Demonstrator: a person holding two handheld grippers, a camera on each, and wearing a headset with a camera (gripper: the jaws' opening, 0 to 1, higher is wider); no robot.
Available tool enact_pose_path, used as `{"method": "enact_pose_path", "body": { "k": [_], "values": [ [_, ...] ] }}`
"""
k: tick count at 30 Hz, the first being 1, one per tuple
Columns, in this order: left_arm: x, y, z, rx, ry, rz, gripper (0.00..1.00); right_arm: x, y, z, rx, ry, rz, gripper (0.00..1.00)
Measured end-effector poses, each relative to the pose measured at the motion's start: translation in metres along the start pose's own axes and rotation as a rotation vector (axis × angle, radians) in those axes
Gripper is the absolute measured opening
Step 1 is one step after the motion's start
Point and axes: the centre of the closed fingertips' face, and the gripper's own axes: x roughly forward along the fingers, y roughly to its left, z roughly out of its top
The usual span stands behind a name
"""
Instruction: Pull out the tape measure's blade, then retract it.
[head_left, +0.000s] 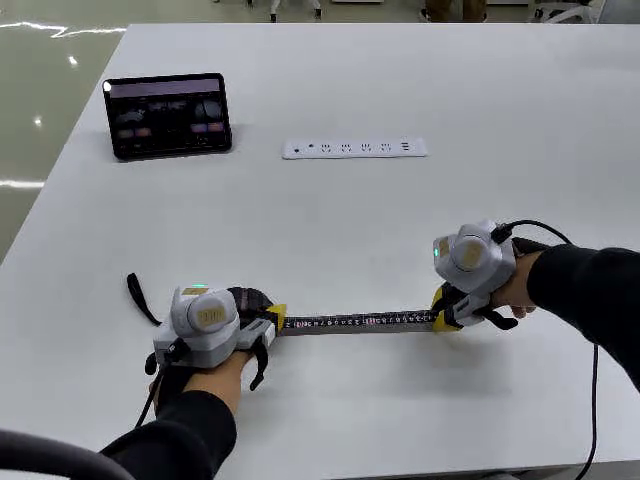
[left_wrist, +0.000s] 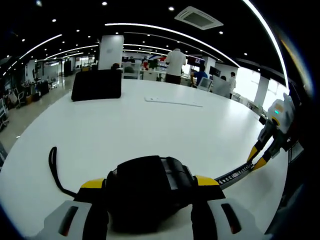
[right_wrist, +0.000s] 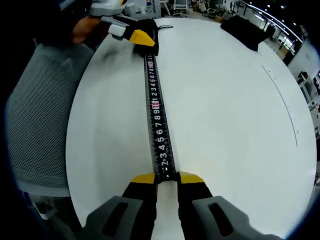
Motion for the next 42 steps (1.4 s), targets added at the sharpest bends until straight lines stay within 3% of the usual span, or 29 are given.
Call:
{"method": "enact_pose_path", "body": {
  "k": [20, 42],
  "values": [
    [0.000, -0.001, -0.002, -0.001, 0.010, -0.014, 0.64, 0.004, -0.001, 0.009, 0.039, -0.001, -0.010, 0.11],
    [0.001, -0.001, -0.002, -0.001, 0.012, -0.022, 0.63, 0.009, 0.000, 0.022, 0.033, -0.030, -0.021, 0.11]
  ]
}}
